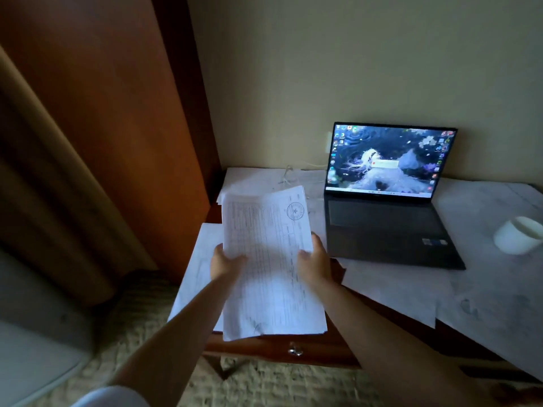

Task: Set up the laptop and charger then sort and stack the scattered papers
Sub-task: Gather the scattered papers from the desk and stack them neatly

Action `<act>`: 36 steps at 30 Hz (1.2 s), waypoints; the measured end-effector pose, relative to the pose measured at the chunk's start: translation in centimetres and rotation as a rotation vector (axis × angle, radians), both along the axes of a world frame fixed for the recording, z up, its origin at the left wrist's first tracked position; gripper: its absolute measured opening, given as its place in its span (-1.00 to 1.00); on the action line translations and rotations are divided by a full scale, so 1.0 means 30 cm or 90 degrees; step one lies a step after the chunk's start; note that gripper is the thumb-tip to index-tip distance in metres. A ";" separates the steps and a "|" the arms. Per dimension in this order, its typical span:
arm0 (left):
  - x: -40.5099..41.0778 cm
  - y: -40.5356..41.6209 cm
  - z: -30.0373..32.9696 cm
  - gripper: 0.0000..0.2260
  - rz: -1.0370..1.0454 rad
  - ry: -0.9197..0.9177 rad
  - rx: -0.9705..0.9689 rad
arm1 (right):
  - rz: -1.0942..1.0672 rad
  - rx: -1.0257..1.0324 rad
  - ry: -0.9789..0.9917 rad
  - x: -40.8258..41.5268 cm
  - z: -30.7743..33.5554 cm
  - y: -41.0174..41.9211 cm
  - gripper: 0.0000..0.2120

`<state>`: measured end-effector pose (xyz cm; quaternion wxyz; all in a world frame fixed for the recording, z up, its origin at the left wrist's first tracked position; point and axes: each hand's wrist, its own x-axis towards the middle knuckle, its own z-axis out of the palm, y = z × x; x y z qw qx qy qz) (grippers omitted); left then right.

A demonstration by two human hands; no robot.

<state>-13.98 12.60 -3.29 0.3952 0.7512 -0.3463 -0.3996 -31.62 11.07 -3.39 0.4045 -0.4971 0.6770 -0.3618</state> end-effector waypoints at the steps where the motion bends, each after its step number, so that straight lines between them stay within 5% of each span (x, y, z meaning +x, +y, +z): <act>1: 0.048 0.003 -0.025 -0.65 -0.004 -0.013 0.036 | 0.006 0.022 0.001 0.046 -0.032 -0.005 -0.49; 11: 0.349 -0.085 -0.206 -0.65 -0.020 -0.145 0.046 | -0.011 0.134 0.007 0.328 -0.208 -0.119 -0.64; 17: 0.395 -0.104 -0.312 -0.56 -0.099 -0.337 0.076 | 0.009 0.143 0.266 0.350 -0.275 -0.074 -0.64; 23: 0.402 -0.101 -0.340 -0.54 -0.077 -0.169 0.121 | -0.011 0.152 0.229 0.396 -0.292 -0.039 -0.52; 29: 0.418 -0.103 -0.340 -0.62 -0.091 -0.156 0.149 | -0.026 0.222 0.302 0.427 -0.262 -0.015 -0.31; 36: 0.411 -0.093 -0.323 -0.52 -0.120 -0.179 0.190 | 0.027 0.227 0.323 0.375 -0.235 -0.010 -0.44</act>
